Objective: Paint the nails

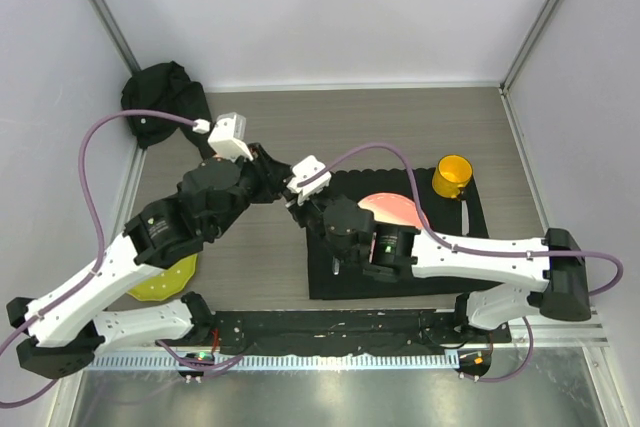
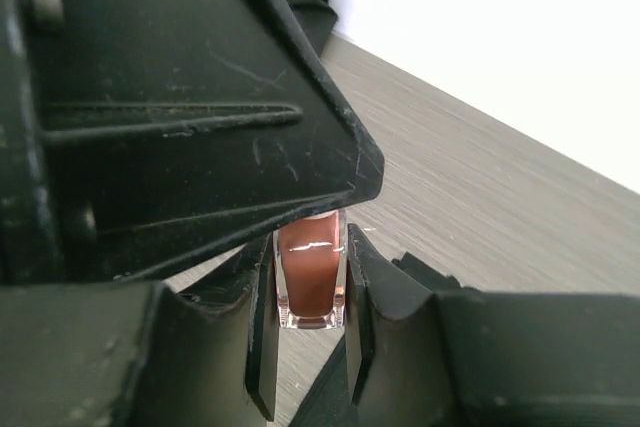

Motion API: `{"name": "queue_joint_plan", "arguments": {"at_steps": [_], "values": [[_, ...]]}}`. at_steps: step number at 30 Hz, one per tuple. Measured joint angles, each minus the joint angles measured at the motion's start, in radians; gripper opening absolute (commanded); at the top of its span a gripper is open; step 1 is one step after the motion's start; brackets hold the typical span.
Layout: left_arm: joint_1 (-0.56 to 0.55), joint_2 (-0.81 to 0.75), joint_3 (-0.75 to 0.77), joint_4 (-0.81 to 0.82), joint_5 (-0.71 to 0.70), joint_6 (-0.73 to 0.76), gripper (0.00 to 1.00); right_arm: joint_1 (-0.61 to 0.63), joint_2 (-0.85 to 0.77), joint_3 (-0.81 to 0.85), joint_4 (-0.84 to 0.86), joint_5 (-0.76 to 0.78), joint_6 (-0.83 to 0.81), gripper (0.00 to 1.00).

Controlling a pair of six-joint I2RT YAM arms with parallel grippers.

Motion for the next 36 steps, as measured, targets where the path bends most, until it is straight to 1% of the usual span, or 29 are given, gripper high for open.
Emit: {"name": "queue_joint_plan", "arguments": {"at_steps": [1,2,4,5,7,8,9,10,12,15,16,19,21,23,25,28,32,36], "values": [[-0.001,-0.008,0.001,-0.001,0.003,-0.005,0.61,-0.001,-0.005,0.0,0.0,-0.013,-0.008,0.01],[-0.001,-0.017,-0.002,-0.002,0.001,-0.003,0.77,-0.004,-0.015,-0.003,-0.006,-0.039,-0.012,0.01],[0.007,-0.06,-0.016,0.027,0.024,-0.017,0.85,-0.022,-0.042,-0.015,-0.026,-0.121,-0.018,0.01],[0.006,-0.084,-0.024,0.036,0.042,-0.008,0.91,-0.034,-0.055,-0.02,-0.034,-0.158,-0.017,0.01],[-0.002,-0.145,-0.035,0.061,0.092,0.0,0.94,-0.084,-0.094,-0.038,-0.067,-0.289,-0.008,0.01],[-0.002,-0.166,-0.035,0.07,0.114,0.004,0.99,-0.109,-0.116,-0.049,-0.082,-0.357,0.002,0.01],[-0.002,-0.186,-0.035,0.084,0.146,0.011,1.0,-0.15,-0.144,-0.062,-0.1,-0.446,0.016,0.01],[-0.002,-0.203,-0.035,0.101,0.184,0.023,1.0,-0.176,-0.165,-0.07,-0.117,-0.506,0.025,0.01],[0.0,-0.239,-0.037,0.144,0.271,0.04,1.0,-0.253,-0.216,-0.09,-0.135,-0.695,0.074,0.01],[-0.001,-0.279,-0.063,0.218,0.41,0.071,0.92,-0.37,-0.284,-0.109,-0.14,-0.972,0.161,0.01],[-0.001,-0.285,-0.074,0.233,0.438,0.077,0.86,-0.392,-0.297,-0.109,-0.138,-1.033,0.186,0.01],[-0.001,-0.279,-0.114,0.277,0.517,0.096,0.81,-0.427,-0.332,-0.108,-0.129,-1.234,0.266,0.01],[-0.001,-0.257,-0.139,0.314,0.565,0.105,0.76,-0.436,-0.34,-0.108,-0.116,-1.34,0.311,0.01],[-0.001,-0.224,-0.155,0.359,0.61,0.108,0.73,-0.45,-0.34,-0.109,-0.078,-1.45,0.382,0.01],[-0.001,-0.18,-0.162,0.417,0.674,0.112,0.7,-0.471,-0.34,-0.113,-0.021,-1.523,0.451,0.01],[-0.001,-0.126,-0.162,0.474,0.742,0.118,0.66,-0.492,-0.34,-0.118,0.057,-1.593,0.525,0.01],[-0.001,-0.103,-0.166,0.521,0.803,0.119,0.6,-0.499,-0.34,-0.118,0.11,-1.635,0.574,0.01],[-0.001,-0.116,-0.166,0.57,0.843,0.121,0.58,-0.501,-0.34,-0.118,0.126,-1.649,0.589,0.01]]}}
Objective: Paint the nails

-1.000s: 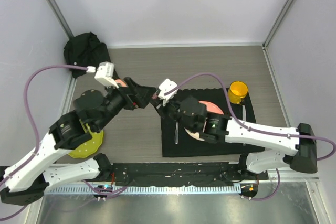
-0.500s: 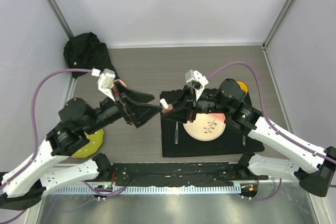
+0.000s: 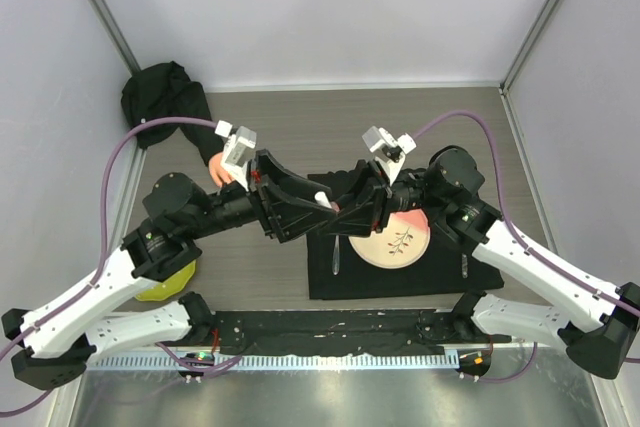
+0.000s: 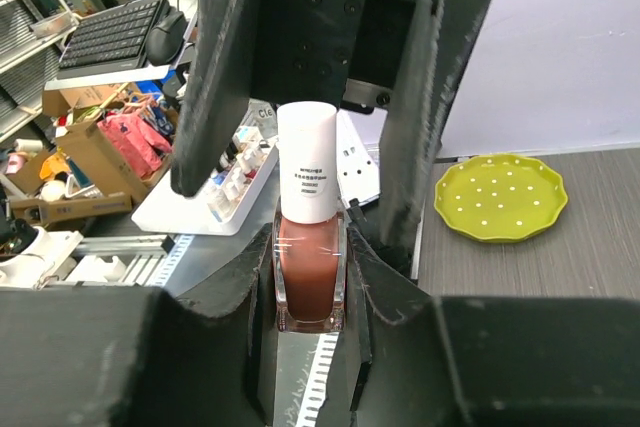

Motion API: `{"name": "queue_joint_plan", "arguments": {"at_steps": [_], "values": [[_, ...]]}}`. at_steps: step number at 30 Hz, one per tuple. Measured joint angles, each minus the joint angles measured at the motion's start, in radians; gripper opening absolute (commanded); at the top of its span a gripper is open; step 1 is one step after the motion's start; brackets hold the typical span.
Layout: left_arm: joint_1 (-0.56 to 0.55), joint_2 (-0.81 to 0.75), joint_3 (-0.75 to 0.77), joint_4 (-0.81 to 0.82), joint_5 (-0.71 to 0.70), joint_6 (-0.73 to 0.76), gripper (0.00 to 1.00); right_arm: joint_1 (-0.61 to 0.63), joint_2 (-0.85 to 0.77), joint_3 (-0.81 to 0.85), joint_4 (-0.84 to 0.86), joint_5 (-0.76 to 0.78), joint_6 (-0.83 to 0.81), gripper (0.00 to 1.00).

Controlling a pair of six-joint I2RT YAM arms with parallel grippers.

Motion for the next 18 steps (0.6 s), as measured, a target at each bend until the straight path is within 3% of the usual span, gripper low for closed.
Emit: {"name": "queue_joint_plan", "arguments": {"at_steps": [3,5,6,7,9,14,17,18], "values": [[0.0,-0.008,0.0,0.014,0.009,0.002,0.54,-0.001,0.0,-0.002,0.003,-0.007,0.005,0.01],[0.0,-0.01,0.0,0.021,0.008,0.0,0.42,-0.003,0.0,-0.002,0.005,-0.011,0.006,0.01],[0.0,-0.01,0.0,0.024,0.009,-0.002,0.34,-0.005,0.0,-0.002,0.005,-0.013,0.007,0.01],[0.0,-0.008,0.0,0.027,0.01,-0.004,0.14,-0.005,0.0,-0.002,0.005,-0.014,0.006,0.01],[0.002,-0.003,0.0,0.028,0.003,-0.006,0.0,-0.007,0.001,-0.002,0.004,-0.023,0.004,0.01],[0.003,0.011,0.026,-0.024,-0.082,0.014,0.0,-0.012,-0.004,0.017,-0.088,0.053,-0.042,0.01],[-0.004,0.041,0.088,-0.129,-0.272,0.012,0.0,0.011,-0.007,0.039,-0.187,0.301,-0.122,0.02],[-0.014,0.065,0.127,-0.186,-0.377,0.006,0.0,0.067,0.0,0.056,-0.23,0.445,-0.165,0.01]]}}
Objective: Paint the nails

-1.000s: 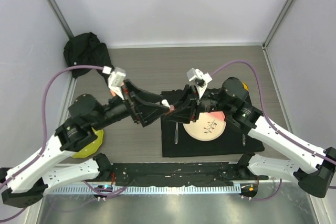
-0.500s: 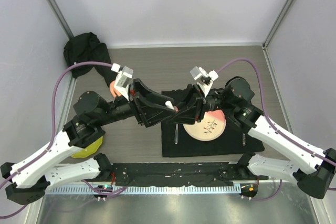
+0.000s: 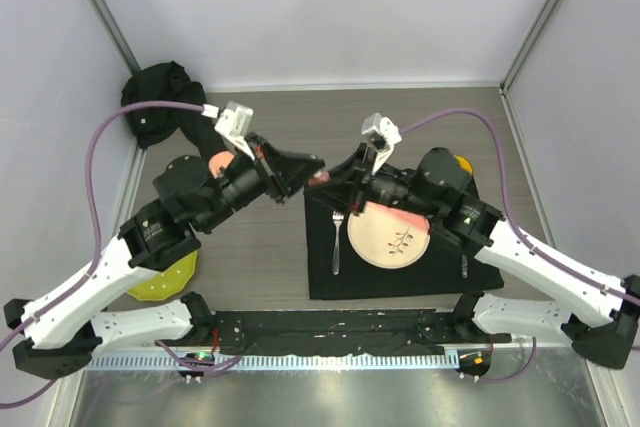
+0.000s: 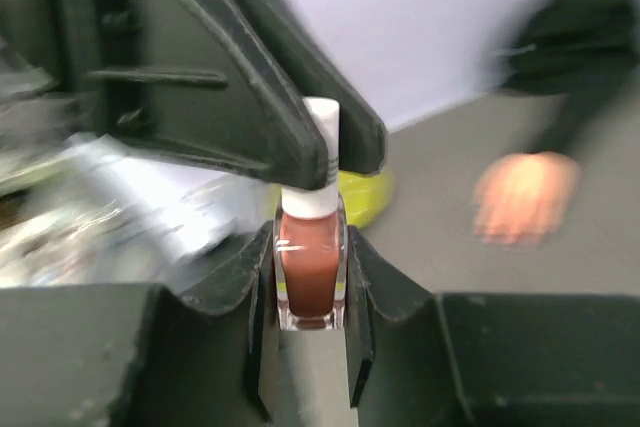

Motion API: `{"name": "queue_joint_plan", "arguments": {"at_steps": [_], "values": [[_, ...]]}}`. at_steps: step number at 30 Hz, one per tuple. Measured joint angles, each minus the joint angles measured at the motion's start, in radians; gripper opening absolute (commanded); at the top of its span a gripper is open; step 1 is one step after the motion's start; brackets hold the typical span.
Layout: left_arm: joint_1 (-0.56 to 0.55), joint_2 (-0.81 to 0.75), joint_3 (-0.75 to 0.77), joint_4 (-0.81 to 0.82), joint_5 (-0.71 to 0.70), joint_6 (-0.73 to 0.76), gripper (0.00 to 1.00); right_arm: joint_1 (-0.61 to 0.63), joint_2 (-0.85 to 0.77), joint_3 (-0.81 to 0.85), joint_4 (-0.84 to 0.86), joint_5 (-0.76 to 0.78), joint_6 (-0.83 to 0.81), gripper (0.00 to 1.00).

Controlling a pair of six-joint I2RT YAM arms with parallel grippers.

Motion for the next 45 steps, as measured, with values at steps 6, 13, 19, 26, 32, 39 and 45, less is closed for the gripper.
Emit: {"name": "queue_joint_plan", "arguments": {"at_steps": [6,13,19,26,32,39,45], "values": [[-0.066,0.229,0.314,-0.379,-0.517,-0.003,0.0,0.279,0.175,0.095,0.001,0.88,-0.285,0.01],[-0.051,0.28,0.274,-0.392,-0.621,-0.019,0.02,0.265,0.231,0.044,0.05,0.984,-0.392,0.01],[-0.016,0.181,0.182,-0.323,-0.494,-0.026,0.84,0.195,0.187,0.006,0.061,0.762,-0.403,0.01],[-0.014,-0.016,0.135,-0.265,-0.361,-0.022,1.0,0.033,0.141,-0.007,0.024,0.396,-0.337,0.01],[-0.011,-0.215,0.035,-0.202,-0.171,0.02,0.85,-0.034,0.129,-0.007,0.026,-0.031,-0.198,0.01],[-0.01,-0.247,-0.04,-0.105,0.035,0.043,0.75,-0.052,0.116,-0.052,0.305,-0.394,0.121,0.01],[-0.01,-0.164,-0.042,-0.048,0.153,0.049,0.67,-0.06,0.129,-0.076,0.548,-0.505,0.328,0.01]]}}
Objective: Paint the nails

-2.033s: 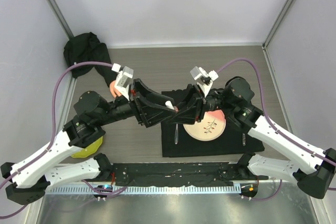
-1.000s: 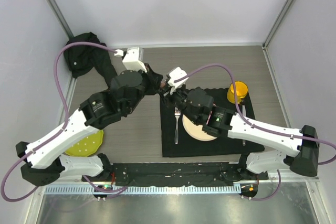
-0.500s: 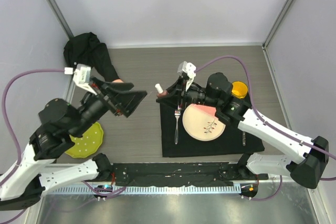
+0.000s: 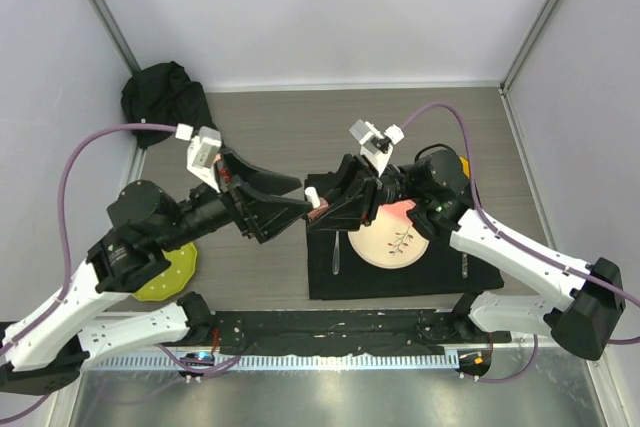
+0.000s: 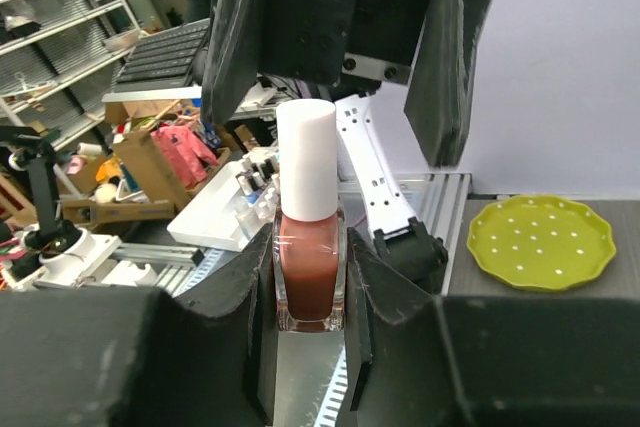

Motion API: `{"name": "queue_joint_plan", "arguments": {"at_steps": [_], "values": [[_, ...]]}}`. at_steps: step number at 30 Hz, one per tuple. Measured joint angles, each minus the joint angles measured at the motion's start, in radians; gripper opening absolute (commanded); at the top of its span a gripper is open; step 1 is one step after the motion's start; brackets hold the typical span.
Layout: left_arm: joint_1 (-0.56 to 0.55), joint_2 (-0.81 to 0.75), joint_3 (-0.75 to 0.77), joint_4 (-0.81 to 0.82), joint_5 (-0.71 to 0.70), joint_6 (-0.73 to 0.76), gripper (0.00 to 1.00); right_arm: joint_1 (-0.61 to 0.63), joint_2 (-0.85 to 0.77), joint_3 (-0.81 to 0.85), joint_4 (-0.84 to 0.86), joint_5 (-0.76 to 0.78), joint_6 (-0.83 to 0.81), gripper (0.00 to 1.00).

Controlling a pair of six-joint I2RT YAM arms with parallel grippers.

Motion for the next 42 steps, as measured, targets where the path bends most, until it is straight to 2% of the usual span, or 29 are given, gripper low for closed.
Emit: {"name": "queue_joint_plan", "arguments": {"at_steps": [4,7,11,16,21,24,25,28,31,34,36,37,39,40,42], "values": [[0.0,0.042,0.0,0.042,0.069,0.003,0.6,-0.006,0.023,0.0,0.088,-0.029,0.076,0.01],[0.0,0.07,0.0,0.064,0.105,0.003,0.51,-0.013,0.028,0.0,0.108,-0.038,0.101,0.01],[0.0,0.086,0.0,0.077,0.126,0.006,0.11,-0.019,0.027,0.0,0.122,-0.041,0.11,0.01],[0.003,0.088,0.008,0.061,0.109,0.061,0.0,-0.02,0.024,0.002,0.067,-0.018,0.088,0.01],[0.004,0.105,0.038,0.001,0.025,0.084,0.0,-0.023,0.001,0.036,-0.132,0.055,-0.071,0.01],[0.007,0.136,0.082,-0.04,-0.064,0.086,0.0,-0.003,-0.03,0.077,-0.309,0.217,-0.201,0.01],[0.008,0.152,0.101,-0.056,-0.118,0.083,0.0,0.024,-0.044,0.093,-0.379,0.34,-0.26,0.01],[0.002,0.213,0.167,-0.141,-0.296,0.046,0.0,0.212,-0.055,0.138,-0.539,0.869,-0.43,0.01],[-0.03,0.283,0.245,-0.266,-0.457,-0.013,0.0,0.405,-0.017,0.158,-0.568,1.363,-0.584,0.01],[-0.043,0.345,0.282,-0.316,-0.532,-0.063,0.0,0.471,0.021,0.16,-0.581,1.627,-0.677,0.01],[-0.042,0.38,0.282,-0.312,-0.553,-0.083,0.02,0.472,0.027,0.157,-0.605,1.695,-0.71,0.01],[-0.041,0.391,0.278,-0.305,-0.551,-0.09,0.16,0.467,0.027,0.153,-0.621,1.71,-0.72,0.01],[-0.039,0.382,0.257,-0.283,-0.543,-0.095,0.39,0.446,0.017,0.145,-0.63,1.677,-0.72,0.01],[-0.037,0.37,0.244,-0.269,-0.535,-0.092,0.56,0.423,0.006,0.141,-0.636,1.627,-0.716,0.01],[-0.032,0.327,0.203,-0.227,-0.482,-0.089,0.66,0.371,-0.03,0.122,-0.639,1.472,-0.708,0.01]]}}
